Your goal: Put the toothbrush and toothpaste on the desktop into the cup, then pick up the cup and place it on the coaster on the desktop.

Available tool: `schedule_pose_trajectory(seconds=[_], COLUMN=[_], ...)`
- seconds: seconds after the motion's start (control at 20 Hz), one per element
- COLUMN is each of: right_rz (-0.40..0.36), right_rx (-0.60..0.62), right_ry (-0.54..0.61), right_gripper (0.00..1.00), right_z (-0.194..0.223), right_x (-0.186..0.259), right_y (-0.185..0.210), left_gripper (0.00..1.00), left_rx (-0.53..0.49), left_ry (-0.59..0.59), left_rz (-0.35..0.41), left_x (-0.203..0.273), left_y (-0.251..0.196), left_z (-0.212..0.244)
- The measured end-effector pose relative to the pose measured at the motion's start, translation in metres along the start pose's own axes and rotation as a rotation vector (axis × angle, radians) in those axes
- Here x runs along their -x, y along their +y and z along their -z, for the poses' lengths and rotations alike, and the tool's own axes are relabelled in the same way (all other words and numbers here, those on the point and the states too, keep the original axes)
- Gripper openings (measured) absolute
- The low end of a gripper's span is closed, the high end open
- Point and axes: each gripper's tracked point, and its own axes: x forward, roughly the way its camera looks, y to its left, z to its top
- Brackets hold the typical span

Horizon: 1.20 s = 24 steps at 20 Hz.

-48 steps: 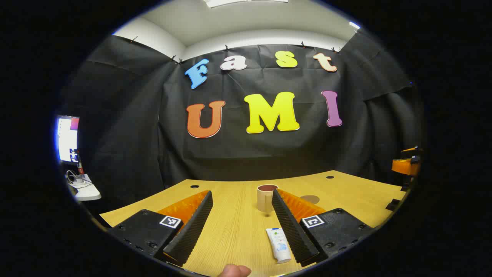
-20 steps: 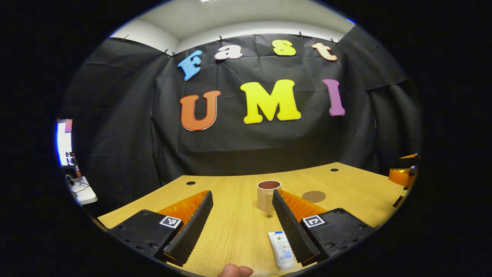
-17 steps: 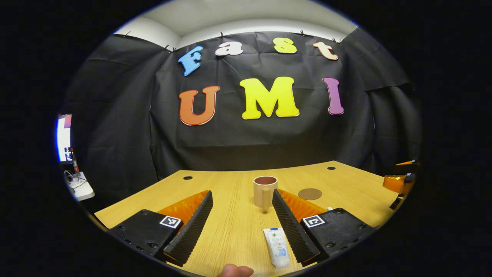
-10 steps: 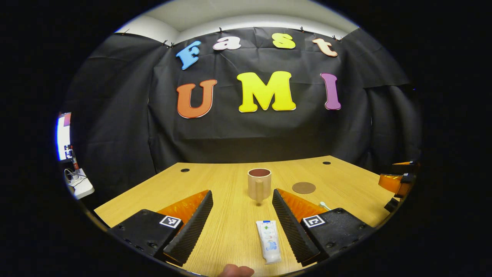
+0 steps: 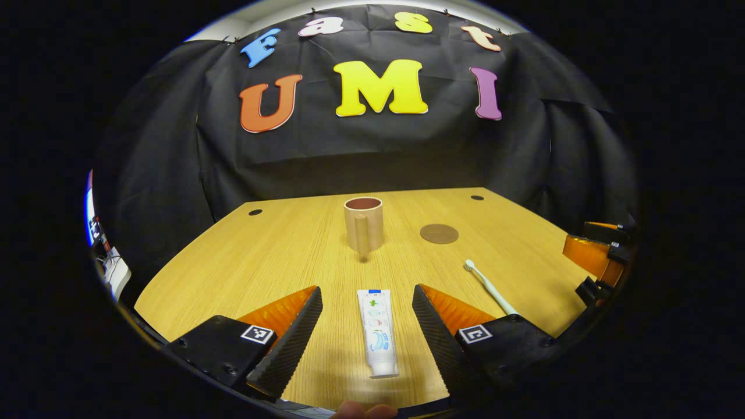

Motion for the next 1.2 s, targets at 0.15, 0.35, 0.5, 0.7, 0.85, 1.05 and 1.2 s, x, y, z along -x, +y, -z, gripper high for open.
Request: schedule_pose_trajectory(seconds=[0.15,0.35,0.5,0.7,0.85,1.05,1.2], right_rz=[-0.018,-0.02,-0.017,-0.026,-0.034,-0.03,-0.028], right_rx=[-0.031,-0.037,-0.022,-0.024,-0.027,-0.018,0.001], right_ry=[0.05,0.087,0.076,0.099,0.13,0.13,0.12], right_gripper=[0.95,0.96,0.94,0.94,0.94,0.93,0.93], right_z=[0.015,0.024,0.02,0.028,0.034,0.033,0.031], right_x=[-0.005,-0.007,-0.008,-0.014,-0.017,-0.019,-0.021], right_y=[0.002,0.0,0.002,0.009,0.014,0.015,0.019], left_gripper=[0.99,0.97,0.93,0.87,0.83,0.76,0.69], left_rx=[0.0,0.027,0.023,0.048,0.03,0.025,0.049], left_ry=[0.1,0.178,0.218,0.272,0.288,0.324,0.329], left_rz=[0.011,0.015,0.006,0.01,0.008,0.011,0.012], left_x=[-0.012,-0.019,-0.022,-0.032,-0.033,-0.034,-0.034], left_y=[-0.005,-0.007,-0.008,-0.01,-0.01,-0.016,-0.018], left_z=[0.017,0.035,0.044,0.06,0.064,0.077,0.077])
